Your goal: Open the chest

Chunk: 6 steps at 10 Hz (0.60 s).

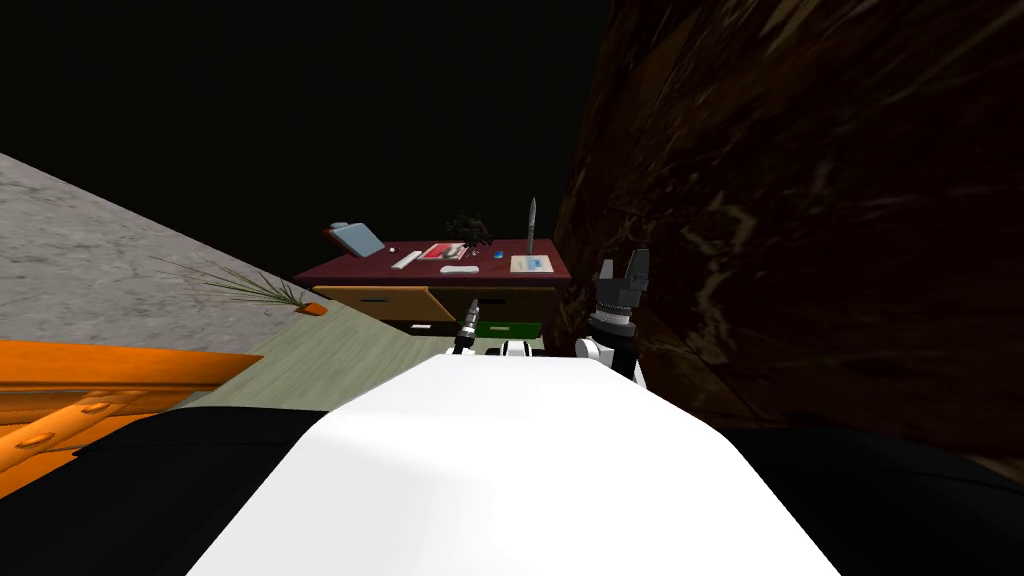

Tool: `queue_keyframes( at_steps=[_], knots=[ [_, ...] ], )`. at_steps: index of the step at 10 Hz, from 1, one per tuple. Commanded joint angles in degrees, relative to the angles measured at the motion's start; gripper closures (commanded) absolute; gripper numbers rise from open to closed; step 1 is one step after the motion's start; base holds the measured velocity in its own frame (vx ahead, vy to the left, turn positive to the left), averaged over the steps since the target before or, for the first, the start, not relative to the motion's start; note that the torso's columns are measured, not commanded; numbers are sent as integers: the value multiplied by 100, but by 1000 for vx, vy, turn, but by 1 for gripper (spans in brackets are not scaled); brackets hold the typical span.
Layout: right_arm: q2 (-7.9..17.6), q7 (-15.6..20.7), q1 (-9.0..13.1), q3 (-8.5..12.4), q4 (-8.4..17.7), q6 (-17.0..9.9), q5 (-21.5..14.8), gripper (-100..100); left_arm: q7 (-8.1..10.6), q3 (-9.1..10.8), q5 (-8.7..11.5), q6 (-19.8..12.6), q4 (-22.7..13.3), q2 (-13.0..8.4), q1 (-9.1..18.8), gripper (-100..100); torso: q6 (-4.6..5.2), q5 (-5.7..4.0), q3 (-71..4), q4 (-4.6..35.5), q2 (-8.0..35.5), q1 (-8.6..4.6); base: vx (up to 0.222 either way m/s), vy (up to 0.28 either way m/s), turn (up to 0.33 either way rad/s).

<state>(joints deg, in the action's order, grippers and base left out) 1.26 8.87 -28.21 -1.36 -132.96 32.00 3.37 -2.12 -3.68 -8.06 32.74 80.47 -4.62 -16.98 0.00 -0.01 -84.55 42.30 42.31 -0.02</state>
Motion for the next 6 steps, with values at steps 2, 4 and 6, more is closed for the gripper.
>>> queue_keyframes(
  at_steps=[2,4,6],
  knots=[
    [-3,0,1,-8,2,0,1,0,-37,-32,-19,-6,-232,251,38,-100,6,2,-4,-1,-4,-1,-12,-19,4],
    [-13,0,-4,-1,1,0,7,0,-33,-24,-17,-70,-193,258,72,-100,-10,3,-7,-5,-24,7,40,1,-42],
    [-53,-2,-16,-14,-3,1,29,0,-15,-55,-28,-115,-99,249,20,100,-9,-1,-2,-4,-13,-21,-57,20,9]
  ],
)
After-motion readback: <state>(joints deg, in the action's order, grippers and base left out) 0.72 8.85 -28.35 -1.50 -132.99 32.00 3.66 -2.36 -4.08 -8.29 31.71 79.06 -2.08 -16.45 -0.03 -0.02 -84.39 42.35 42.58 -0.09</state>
